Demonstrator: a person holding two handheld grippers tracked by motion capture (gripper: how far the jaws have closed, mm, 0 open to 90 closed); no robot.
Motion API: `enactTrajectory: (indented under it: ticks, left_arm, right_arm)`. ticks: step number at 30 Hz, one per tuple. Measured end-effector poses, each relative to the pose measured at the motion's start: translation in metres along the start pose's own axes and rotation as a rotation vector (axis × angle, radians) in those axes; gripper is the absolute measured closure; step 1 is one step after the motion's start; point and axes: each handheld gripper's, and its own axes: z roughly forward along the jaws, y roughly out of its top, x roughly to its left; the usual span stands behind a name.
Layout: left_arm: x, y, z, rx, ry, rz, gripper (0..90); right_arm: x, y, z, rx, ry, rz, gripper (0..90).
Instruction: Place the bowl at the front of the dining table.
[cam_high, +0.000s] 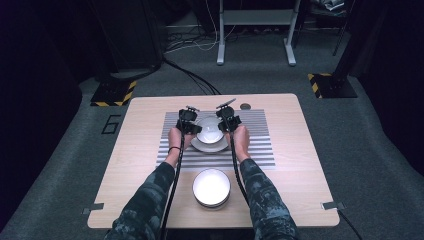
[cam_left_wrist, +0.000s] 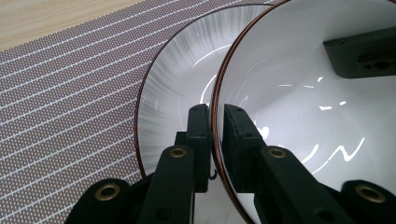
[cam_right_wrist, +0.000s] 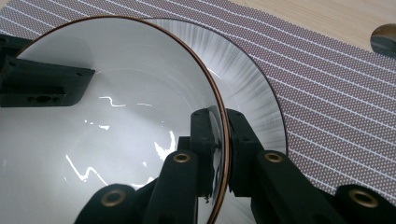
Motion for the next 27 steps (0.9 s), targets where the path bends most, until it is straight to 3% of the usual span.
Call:
enactTrajectory:
  ticks: [7, 14, 20, 23, 26, 27]
  left_arm:
    - [0.002, -0.0005, 0.002, 0.012, -0.018, -0.026, 80.5]
    - [-0.0002, 0.0011, 0.0021, 0.028, -0.007, 0.002, 80.2]
    - [-0.0011, 0.0019, 0.0018, 0.041, 0.006, 0.024, 79.8]
    - [-0.0034, 0.0022, 0.0017, 0.044, 0.024, 0.044, 79.5]
    - [-0.0038, 0.0012, 0.0008, 0.05, 0.027, 0.042, 77.6]
    - [-0.0032, 0.0005, 0.0, 0.046, 0.015, 0.039, 74.7]
  right_arm:
    - [-0.0048, -0.0014, 0.0071, 0.021, 0.042, 0.049, 82.3]
    - [-0.0096, -0.002, 0.0079, 0.041, 0.076, 0.05, 82.4]
    - [-0.0089, -0.0015, 0.0081, 0.041, 0.072, 0.041, 81.6]
    - [-0.0052, -0.0013, 0.0081, 0.04, 0.047, 0.008, 80.1]
    - [-0.0038, -0.0022, 0.0082, 0.044, 0.037, 0.001, 74.3]
    - [-0.0037, -0.0029, 0.0084, 0.047, 0.038, 0.002, 68.8]
